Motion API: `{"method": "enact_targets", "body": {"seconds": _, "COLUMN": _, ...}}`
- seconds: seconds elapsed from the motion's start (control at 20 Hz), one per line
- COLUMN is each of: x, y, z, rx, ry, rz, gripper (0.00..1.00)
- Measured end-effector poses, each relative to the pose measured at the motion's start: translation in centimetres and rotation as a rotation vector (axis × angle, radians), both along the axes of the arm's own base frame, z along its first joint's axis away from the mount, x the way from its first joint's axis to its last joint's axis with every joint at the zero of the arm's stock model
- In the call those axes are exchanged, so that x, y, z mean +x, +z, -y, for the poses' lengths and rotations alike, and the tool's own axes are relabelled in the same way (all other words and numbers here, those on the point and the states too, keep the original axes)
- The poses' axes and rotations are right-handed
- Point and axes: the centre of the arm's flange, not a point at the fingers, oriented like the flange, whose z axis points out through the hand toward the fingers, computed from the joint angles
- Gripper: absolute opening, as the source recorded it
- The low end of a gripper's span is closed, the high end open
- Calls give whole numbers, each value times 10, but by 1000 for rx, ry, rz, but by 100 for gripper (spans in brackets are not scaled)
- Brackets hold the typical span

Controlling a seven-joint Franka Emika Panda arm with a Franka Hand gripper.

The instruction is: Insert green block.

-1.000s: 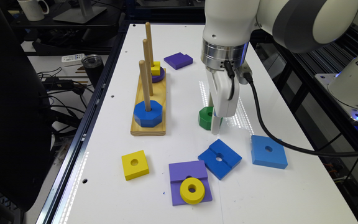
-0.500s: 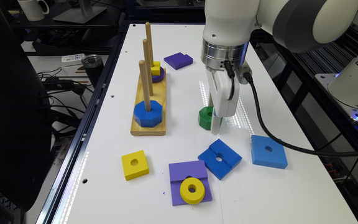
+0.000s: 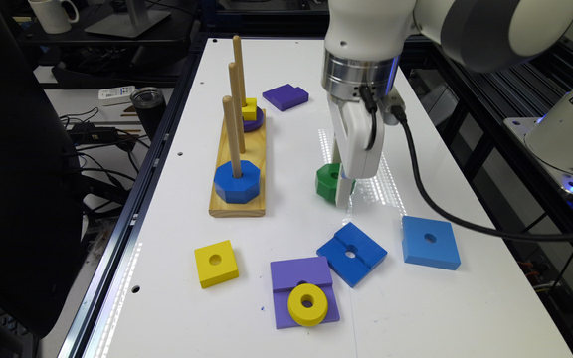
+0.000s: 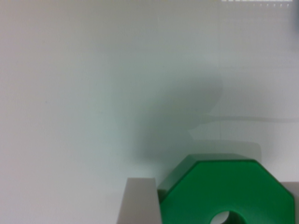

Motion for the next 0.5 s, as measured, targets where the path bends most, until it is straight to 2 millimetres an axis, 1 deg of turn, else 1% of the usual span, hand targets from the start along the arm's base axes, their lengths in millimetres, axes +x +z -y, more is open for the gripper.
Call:
{"method": "enact_targets", "body": {"seconds": 0.2, "x": 1, "y": 17, "z": -1, "rx": -9, "ry": 0, "rz": 2, "gripper": 0}}
{"method": "enact_targets", "body": {"seconds": 0.5, "x": 0, "y": 48, "z": -2, "rx": -21, "ry": -6, "rz": 5, "gripper": 0}}
